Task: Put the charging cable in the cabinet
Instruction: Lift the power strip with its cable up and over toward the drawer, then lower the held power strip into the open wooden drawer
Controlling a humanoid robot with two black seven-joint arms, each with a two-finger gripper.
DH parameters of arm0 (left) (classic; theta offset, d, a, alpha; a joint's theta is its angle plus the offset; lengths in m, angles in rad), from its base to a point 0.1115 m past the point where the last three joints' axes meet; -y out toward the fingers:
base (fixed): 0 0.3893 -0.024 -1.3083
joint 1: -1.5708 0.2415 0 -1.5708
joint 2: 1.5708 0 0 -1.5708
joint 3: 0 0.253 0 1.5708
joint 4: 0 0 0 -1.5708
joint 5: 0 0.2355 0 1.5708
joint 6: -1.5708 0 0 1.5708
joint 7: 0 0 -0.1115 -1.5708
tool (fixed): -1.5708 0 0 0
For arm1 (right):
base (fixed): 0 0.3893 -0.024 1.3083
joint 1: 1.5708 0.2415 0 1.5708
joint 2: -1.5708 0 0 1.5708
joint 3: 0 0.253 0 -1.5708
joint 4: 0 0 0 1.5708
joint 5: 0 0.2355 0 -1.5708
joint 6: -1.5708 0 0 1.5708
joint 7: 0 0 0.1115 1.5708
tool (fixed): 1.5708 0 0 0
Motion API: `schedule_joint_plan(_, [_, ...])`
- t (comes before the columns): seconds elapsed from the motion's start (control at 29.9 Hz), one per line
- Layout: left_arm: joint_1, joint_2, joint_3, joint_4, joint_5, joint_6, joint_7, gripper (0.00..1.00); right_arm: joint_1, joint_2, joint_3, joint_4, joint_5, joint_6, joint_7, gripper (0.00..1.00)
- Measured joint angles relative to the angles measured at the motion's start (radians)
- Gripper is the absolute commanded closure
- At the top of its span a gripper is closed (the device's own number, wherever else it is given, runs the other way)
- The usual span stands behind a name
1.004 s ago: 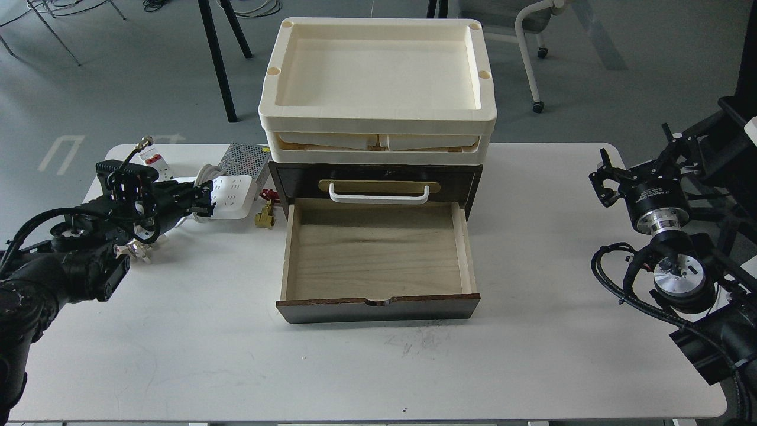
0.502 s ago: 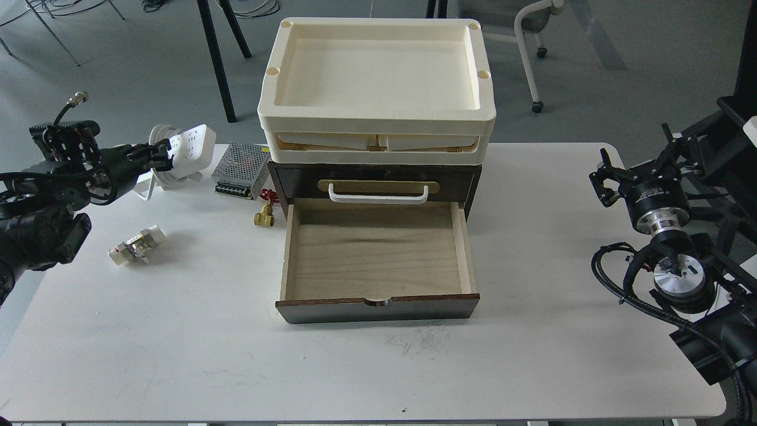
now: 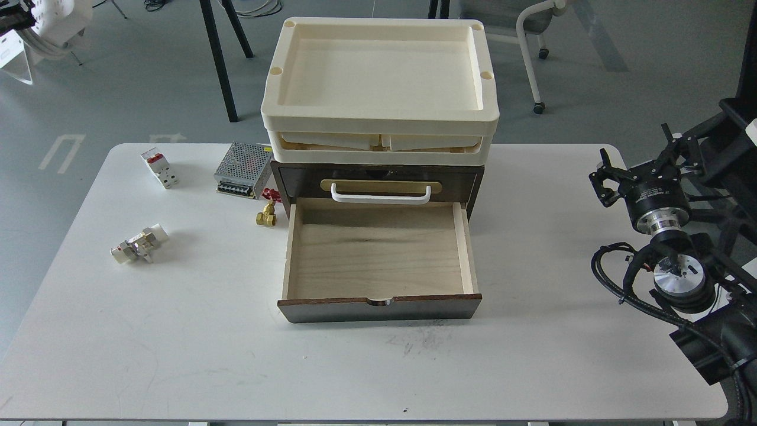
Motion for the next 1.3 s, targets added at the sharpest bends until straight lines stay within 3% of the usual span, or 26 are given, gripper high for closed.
schedule_joint_plan(0.23, [-0.164, -0.076, 0.0, -0.034, -0.002, -0.089, 0.0, 0.95, 0.0, -0.004, 0.0, -0.001, 0.0, 0.0, 0.0, 0.0])
schedule_joint_plan(0.43, [-0.339, -0.099, -0.026, -0.209, -0.005, -0.235, 0.0, 0.95, 0.0, -0.005, 0.0, 0.0, 0.0, 0.0, -0.001, 0.0])
schedule_joint_plan(0.64, [-0.37, -0.029, -0.05, -0.542, 0.027, -0.251, 0.0, 0.96, 0.002, -0.001, 0.0, 0.0, 0.0, 0.0, 0.0, 0.0])
schedule_joint_plan(0.94, [-0.364, 0.163, -0.058, -1.194, 0.381, -0.158, -0.001, 0.95, 0.002, -0.005, 0.0, -0.005, 0.0, 0.0, 0.0, 0.0])
schedule_joint_plan(1.17, [-0.386, 0.236, -0.11, -1.491, 0.454, -0.192, 0.0, 0.95, 0.005, -0.007, 0.0, -0.006, 0.0, -0.001, 0.0, 0.0])
schedule_joint_plan(1.3, [-0.338, 0.25, -0.112, -1.604, 0.472, -0.201, -0.001, 0.94, 0.005, -0.007, 0.0, -0.006, 0.0, -0.001, 0.0, 0.0])
